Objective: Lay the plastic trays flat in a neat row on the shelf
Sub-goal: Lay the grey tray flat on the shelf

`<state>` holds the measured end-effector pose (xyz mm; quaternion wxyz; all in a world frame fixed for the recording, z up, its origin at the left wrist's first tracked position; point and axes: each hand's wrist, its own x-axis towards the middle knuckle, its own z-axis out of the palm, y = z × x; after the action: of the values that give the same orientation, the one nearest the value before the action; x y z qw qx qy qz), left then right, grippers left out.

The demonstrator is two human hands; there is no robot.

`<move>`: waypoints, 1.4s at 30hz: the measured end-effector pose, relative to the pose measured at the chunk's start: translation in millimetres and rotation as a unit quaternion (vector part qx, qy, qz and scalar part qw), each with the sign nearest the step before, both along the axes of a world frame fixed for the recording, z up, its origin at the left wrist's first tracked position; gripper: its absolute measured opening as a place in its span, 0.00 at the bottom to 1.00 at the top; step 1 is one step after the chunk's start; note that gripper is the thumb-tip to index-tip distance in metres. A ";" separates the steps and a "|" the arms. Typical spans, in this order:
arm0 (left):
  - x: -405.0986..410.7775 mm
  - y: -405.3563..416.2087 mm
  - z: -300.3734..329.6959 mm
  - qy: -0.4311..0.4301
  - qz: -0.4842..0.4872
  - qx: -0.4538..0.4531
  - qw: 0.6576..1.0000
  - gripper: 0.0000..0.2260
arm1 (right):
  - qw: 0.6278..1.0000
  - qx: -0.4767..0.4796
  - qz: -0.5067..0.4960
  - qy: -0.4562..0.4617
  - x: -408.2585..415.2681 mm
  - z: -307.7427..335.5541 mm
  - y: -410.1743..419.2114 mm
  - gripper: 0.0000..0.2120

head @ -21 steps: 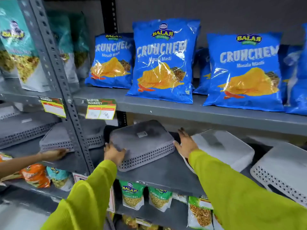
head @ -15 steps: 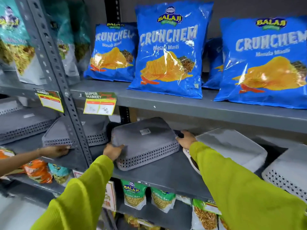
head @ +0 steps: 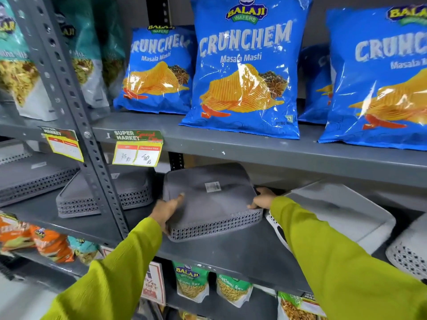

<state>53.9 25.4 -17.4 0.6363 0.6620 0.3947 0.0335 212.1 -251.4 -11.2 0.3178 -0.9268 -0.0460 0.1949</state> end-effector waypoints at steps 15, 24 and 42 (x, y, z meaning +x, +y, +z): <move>-36.3 -15.9 28.9 -0.259 0.058 -0.172 0.949 0.40 | 0.811 0.537 -0.152 0.175 -42.6 12.4 -27.3 0.40; -41.2 8.2 6.9 -0.139 0.016 -0.125 0.982 0.10 | 0.907 0.348 -0.165 0.173 -51.9 1.8 -32.5 0.21; -11.2 12.1 -1.2 0.123 -0.040 0.382 0.915 0.19 | 0.994 0.051 -0.096 -0.015 -78.5 13.7 -61.4 0.13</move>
<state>42.7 37.4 -18.6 0.2824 0.8687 0.4002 0.0740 133.6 -312.8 2.6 0.3808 -0.9124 0.0288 0.1473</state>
